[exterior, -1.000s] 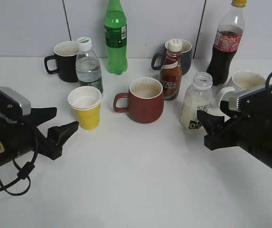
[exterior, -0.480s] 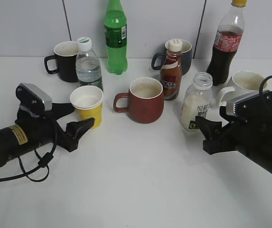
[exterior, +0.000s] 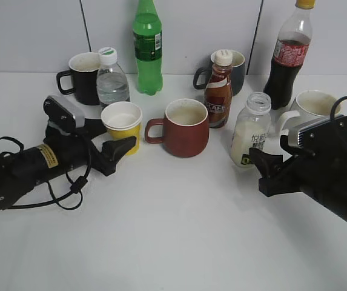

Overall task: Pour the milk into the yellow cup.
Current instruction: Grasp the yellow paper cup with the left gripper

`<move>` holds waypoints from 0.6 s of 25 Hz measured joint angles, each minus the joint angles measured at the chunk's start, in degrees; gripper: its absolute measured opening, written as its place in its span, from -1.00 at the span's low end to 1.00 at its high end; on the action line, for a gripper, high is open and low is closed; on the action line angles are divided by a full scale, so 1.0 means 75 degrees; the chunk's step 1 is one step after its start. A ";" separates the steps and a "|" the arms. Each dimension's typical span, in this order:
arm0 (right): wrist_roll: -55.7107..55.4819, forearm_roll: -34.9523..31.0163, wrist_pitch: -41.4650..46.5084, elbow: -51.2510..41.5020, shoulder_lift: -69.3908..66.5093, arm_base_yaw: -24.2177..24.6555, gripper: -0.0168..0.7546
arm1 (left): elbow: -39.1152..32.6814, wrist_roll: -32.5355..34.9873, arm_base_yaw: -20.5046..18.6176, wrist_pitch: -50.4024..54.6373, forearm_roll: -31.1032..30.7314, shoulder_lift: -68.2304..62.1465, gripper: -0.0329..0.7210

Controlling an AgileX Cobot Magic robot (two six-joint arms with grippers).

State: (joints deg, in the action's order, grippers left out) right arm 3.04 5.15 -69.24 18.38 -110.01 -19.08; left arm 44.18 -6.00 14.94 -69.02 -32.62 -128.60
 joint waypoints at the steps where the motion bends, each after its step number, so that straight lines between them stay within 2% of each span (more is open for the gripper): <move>1: 0.0000 0.0000 0.0000 0.0000 0.0000 0.0000 0.40 | 0.0205 -0.0053 0.0000 0.0029 -0.0002 -0.0114 0.63; 15: -0.0008 -0.0034 0.0000 0.0000 0.0000 0.0000 0.40 | 0.1238 -0.0280 0.0002 0.0170 -0.0386 -0.0690 0.63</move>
State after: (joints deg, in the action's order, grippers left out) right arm 2.98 4.90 -69.24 18.38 -110.01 -19.08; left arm 53.47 -8.10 14.96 -67.75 -35.51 -133.78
